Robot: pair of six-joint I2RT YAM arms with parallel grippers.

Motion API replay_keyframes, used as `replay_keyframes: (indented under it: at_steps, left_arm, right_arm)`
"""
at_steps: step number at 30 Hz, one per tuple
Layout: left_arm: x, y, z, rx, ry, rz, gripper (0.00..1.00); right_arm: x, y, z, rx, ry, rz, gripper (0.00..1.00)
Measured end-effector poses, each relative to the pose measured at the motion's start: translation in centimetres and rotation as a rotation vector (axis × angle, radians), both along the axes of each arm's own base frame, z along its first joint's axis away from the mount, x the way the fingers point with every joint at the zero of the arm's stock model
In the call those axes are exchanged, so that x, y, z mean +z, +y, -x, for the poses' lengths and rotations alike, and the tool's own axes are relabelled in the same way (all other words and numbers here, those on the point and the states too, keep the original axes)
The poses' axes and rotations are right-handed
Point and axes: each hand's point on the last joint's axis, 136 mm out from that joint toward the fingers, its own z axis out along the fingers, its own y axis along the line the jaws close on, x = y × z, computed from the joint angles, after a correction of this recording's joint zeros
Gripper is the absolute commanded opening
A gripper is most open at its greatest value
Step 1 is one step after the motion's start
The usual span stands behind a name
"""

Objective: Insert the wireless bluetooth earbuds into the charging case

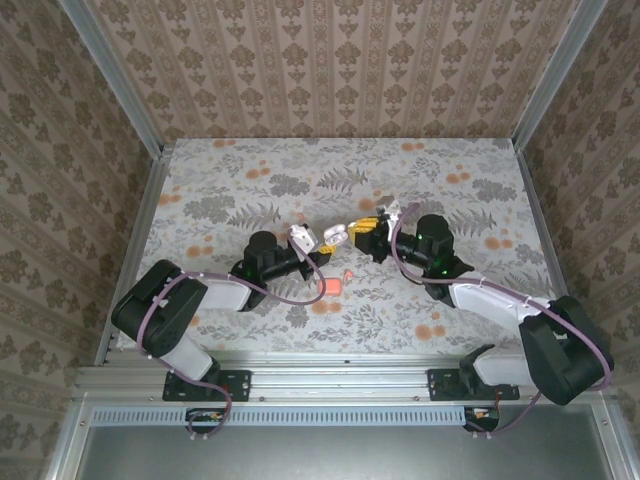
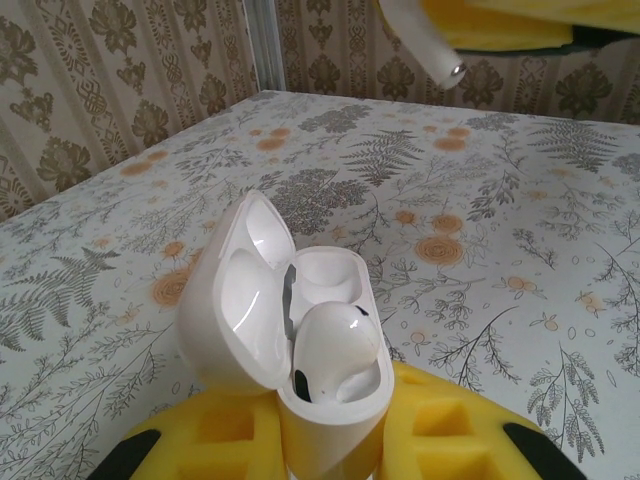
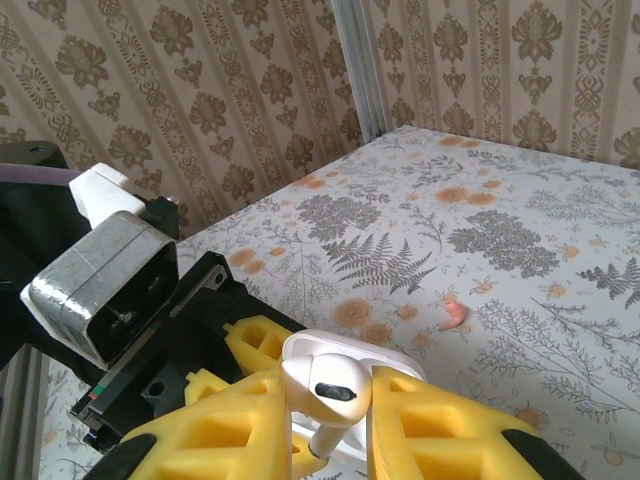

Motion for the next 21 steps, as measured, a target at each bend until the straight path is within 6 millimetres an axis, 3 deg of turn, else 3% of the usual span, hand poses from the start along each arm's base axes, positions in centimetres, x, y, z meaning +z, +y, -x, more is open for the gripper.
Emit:
replay_keyframes:
  at_steps: [21]
  left_arm:
    - [2.1,0.0,0.2,-0.009,-0.040,0.046,0.08]
  right_arm:
    - [-2.0,1.0,-1.5,-0.020,0.020,-0.032,0.22]
